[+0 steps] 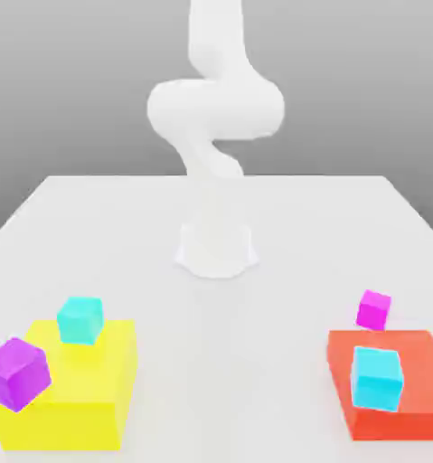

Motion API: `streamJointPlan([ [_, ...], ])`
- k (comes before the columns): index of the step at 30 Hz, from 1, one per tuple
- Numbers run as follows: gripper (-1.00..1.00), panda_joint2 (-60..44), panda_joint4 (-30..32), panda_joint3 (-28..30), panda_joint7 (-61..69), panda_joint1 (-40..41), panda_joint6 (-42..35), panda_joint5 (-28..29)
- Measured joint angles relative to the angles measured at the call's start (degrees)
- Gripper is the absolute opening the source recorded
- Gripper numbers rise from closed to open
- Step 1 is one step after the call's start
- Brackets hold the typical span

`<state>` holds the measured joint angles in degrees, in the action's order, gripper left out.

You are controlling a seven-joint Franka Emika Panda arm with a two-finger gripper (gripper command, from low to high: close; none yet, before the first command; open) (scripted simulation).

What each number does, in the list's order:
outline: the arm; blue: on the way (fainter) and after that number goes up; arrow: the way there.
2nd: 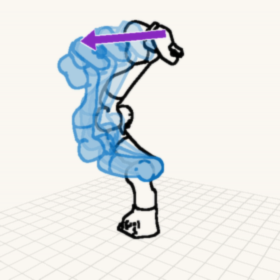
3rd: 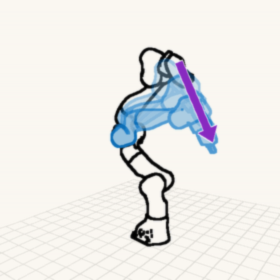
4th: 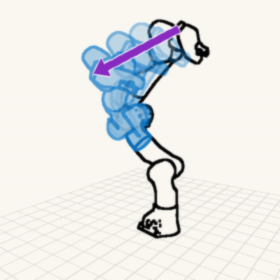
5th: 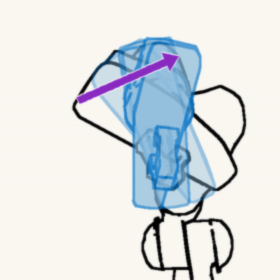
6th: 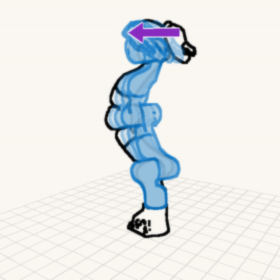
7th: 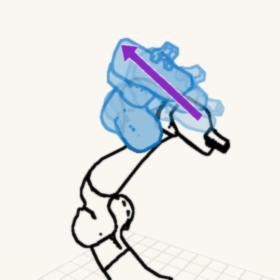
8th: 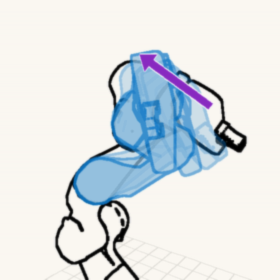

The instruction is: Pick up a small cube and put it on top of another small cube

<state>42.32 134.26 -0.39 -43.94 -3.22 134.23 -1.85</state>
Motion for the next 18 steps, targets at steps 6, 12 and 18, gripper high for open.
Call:
streamJointPlan([
  [6, 0.0, -8.6, 6.1, -2.0, 4.5, -7.8, 6.0, -4.3],
  [12, 0.0, -17.0, 11.9, -5.5, 8.3, -14.9, 11.7, -7.7],
  [18, 0.0, -25.2, 17.8, -10.2, 11.0, -21.3, 17.6, -9.6],
])
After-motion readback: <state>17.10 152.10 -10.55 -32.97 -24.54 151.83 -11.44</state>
